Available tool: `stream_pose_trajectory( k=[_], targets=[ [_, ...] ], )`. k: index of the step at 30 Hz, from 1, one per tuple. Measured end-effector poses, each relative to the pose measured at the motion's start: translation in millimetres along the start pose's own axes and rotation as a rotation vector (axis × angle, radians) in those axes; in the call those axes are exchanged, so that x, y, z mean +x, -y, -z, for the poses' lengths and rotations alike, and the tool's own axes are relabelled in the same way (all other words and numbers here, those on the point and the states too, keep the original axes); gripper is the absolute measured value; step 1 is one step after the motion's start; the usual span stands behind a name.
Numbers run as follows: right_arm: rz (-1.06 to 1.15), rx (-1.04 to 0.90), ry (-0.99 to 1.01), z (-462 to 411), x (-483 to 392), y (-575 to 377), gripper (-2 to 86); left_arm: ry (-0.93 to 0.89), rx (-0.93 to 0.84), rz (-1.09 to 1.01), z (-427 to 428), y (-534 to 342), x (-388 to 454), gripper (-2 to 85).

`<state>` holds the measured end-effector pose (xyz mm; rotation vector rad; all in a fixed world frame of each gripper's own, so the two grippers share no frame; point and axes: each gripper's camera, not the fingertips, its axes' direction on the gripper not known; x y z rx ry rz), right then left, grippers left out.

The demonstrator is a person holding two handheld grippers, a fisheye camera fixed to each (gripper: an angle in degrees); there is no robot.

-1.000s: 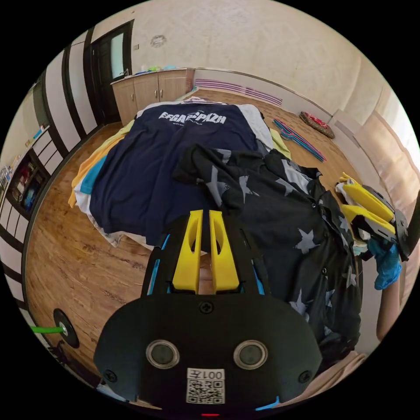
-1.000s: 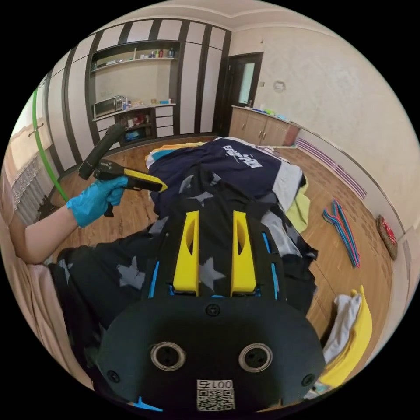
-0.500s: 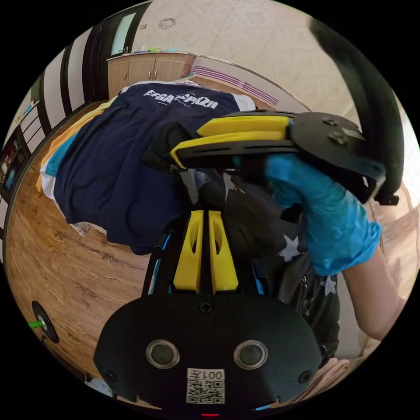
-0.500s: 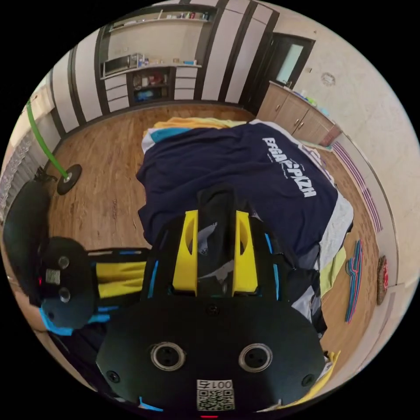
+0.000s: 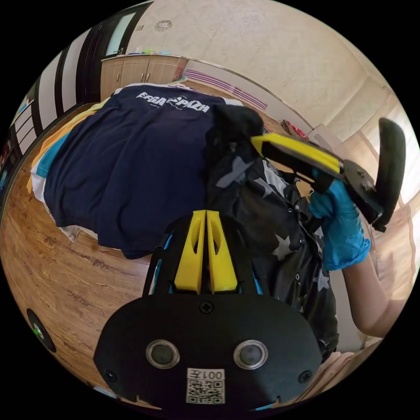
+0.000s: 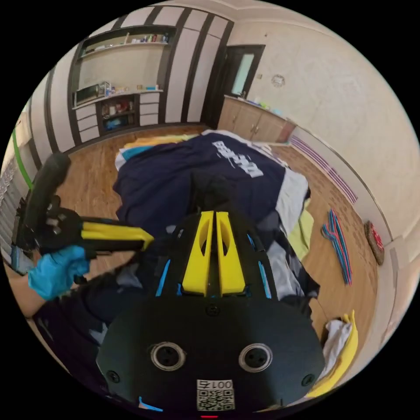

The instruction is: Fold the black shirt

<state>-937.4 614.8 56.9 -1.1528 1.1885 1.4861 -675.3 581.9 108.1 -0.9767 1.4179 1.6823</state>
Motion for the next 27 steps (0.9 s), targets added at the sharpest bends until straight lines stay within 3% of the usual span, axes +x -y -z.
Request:
stream_pose_trajectory(
  k=[3, 7, 14, 21, 27],
  targets=[
    [-0.102, -0.081, 0.005, -6.1, 21.6, -25.7, 3.4, -0.013, -0.004, -0.007, 1.2, -0.6, 4.6, -1.2],
    [-0.201, 0.127, -0.001, 24.5, 30.5, -43.8, 5.8, -0.008, -0.022, -0.041, 9.6, 3.7, 18.0, -1.2],
    [-0.063, 0.051, 0.077, 5.7, 3.0, -8.2, 9.4, 0.044, -0.001, -0.116, 20.8, 11.5, 38.6, -1.1],
    [0.025, -0.104, 0.171, -36.5, -10.4, 1.6, 2.5, 0.063, -0.043, -0.147, 5.8, 10.7, 41.7, -0.6],
    [0.027, -0.004, 0.070, -3.6, -3.7, -7.6, 0.9, 0.059, -0.091, -0.155, -17.6, 8.5, 34.8, 4.2]
  ],
)
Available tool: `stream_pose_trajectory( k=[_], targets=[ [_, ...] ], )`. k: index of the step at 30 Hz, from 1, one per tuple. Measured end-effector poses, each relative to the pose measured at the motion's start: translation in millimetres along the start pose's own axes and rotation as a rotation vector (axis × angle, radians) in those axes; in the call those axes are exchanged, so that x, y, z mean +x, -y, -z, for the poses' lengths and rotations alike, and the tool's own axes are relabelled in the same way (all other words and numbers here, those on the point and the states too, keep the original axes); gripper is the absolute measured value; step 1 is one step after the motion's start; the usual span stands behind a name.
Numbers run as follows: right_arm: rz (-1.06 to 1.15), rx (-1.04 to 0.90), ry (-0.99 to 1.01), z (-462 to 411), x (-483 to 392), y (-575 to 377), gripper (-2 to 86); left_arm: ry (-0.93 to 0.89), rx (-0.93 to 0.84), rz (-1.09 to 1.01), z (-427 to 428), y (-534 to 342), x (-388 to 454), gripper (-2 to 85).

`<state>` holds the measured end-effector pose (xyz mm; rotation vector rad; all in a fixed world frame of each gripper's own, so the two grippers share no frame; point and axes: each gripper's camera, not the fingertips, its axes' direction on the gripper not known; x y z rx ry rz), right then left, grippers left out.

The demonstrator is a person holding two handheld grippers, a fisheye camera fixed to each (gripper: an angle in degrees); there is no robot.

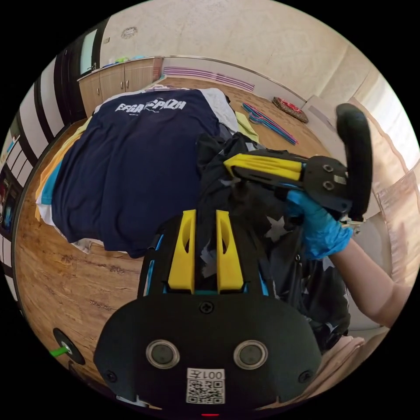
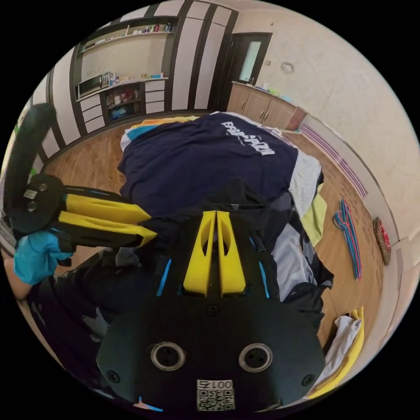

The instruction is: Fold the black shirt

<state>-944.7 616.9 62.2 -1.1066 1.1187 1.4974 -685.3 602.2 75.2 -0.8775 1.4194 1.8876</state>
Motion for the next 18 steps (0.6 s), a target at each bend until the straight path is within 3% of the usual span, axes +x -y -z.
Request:
stream_pose_trajectory(
  k=[8, 11, 15, 18],
  targets=[
    [-0.032, 0.154, -0.029, 72.5, 21.4, -31.1, 0.5, 0.026, -0.104, -0.046, -31.1, 3.8, 9.6, 5.5],
    [0.008, 0.082, -0.022, 78.3, 29.0, -50.9, 0.5, 0.010, -0.097, -0.056, -32.9, 3.4, 13.8, 2.7],
    [-0.150, -0.193, -0.096, 52.1, 62.1, -85.6, 1.0, 0.032, -0.097, -0.090, -33.2, 2.9, 21.8, -0.6],
    [-0.221, -0.115, 0.054, 58.2, 72.0, -98.7, 1.9, 0.056, -0.089, -0.114, -32.9, 2.6, 28.5, -1.2]
  ],
)
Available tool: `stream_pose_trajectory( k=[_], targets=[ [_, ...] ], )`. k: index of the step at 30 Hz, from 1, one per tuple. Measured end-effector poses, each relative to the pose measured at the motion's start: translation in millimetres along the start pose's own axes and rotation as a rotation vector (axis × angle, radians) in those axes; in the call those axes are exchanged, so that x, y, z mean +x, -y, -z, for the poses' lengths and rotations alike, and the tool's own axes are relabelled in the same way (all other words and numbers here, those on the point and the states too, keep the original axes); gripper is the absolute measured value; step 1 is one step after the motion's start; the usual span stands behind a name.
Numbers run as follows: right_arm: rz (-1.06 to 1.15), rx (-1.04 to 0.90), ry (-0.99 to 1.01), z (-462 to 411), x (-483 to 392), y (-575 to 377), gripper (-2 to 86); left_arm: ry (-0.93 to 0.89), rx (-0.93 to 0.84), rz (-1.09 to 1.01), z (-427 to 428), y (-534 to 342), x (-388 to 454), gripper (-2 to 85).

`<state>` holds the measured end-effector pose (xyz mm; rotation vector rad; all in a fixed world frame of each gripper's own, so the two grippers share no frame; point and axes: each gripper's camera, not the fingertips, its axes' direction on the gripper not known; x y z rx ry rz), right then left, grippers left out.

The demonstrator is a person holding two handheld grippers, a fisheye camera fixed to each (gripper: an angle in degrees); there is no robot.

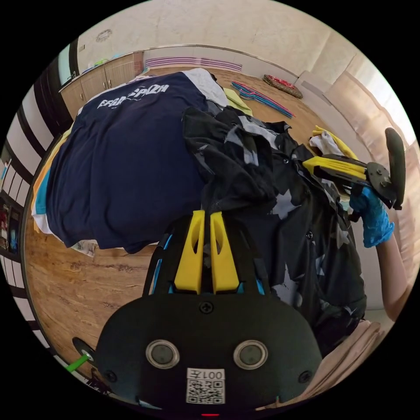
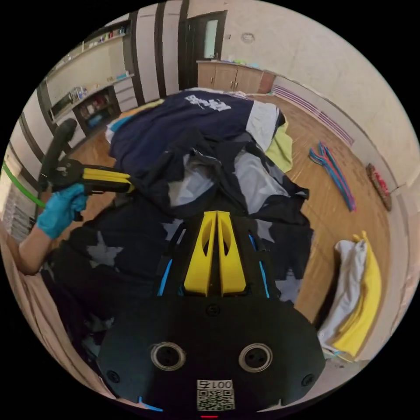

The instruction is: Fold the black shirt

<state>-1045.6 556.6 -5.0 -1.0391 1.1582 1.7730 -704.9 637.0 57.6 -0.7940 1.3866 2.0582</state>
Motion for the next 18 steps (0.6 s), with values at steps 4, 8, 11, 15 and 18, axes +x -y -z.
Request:
stream_pose_trajectory(
  k=[4, 8, 11, 15, 18],
  targets=[
    [0.032, 0.084, 0.124, 1.6, -14.9, 11.6, 5.9, 0.032, -0.004, -0.022, 0.0, 3.0, 9.7, -1.3],
    [-0.001, 0.054, 0.210, -23.3, -17.4, 28.3, 9.2, 0.042, -0.007, -0.023, -1.5, 5.5, 14.2, -1.3],
    [-0.040, 0.001, 0.307, -47.3, -10.8, 37.9, 7.8, 0.038, -0.006, -0.019, -2.3, 6.6, 14.7, -1.3],
    [-0.026, 0.047, 0.419, -36.0, -8.1, 34.8, 2.5, 0.033, -0.007, -0.006, -4.4, 7.6, 13.0, -1.3],
    [-0.001, 0.081, 0.331, -11.4, -13.1, 22.5, 1.6, 0.026, -0.012, 0.001, -8.1, 9.0, 12.1, -1.3]
  ],
)
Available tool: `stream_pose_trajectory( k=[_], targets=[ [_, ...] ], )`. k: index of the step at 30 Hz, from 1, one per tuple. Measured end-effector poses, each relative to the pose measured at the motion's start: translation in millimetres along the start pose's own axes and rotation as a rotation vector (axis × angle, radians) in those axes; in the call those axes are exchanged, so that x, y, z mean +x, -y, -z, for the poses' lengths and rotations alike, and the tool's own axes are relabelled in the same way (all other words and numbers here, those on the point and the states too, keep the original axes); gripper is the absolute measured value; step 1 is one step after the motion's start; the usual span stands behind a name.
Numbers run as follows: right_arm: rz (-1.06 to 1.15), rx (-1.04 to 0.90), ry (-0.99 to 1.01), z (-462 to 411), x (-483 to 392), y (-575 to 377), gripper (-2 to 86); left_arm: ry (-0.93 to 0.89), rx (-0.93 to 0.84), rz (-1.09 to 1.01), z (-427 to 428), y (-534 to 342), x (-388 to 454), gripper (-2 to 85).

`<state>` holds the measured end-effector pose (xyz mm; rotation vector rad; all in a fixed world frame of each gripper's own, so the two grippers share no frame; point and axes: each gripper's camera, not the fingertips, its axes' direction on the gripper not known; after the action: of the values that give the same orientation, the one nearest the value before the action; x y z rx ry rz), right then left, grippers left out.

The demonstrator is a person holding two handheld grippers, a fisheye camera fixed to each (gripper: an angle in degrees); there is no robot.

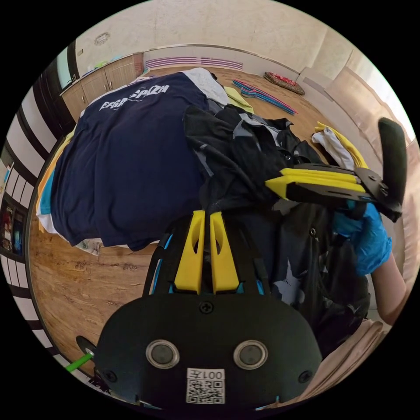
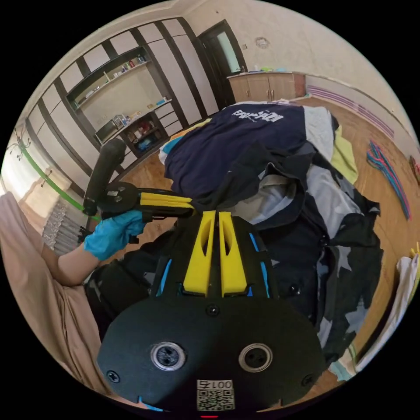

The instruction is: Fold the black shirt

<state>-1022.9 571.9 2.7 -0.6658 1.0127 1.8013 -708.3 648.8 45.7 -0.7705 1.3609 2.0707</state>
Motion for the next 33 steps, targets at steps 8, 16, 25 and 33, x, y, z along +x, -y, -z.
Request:
stream_pose_trajectory(
  k=[8, 16, 25, 33],
  targets=[
    [0.189, -0.199, -0.035, 7.1, -25.8, -23.9, 2.1, 0.002, -0.007, 0.020, -6.9, 2.4, 2.0, -1.3],
    [0.001, -0.051, -0.352, 5.6, 38.4, 14.0, 8.0, 0.000, 0.027, 0.015, -1.8, -3.0, 0.4, -1.3],
    [-0.135, -0.047, -0.299, -17.2, 70.1, 42.2, 3.3, -0.025, 0.013, 0.068, -9.6, -18.5, -19.0, -1.4],
    [-0.130, -0.090, -0.375, 6.2, 71.4, 34.9, 2.5, -0.004, 0.001, 0.025, -13.8, -20.0, -15.3, -1.2]
  ],
)
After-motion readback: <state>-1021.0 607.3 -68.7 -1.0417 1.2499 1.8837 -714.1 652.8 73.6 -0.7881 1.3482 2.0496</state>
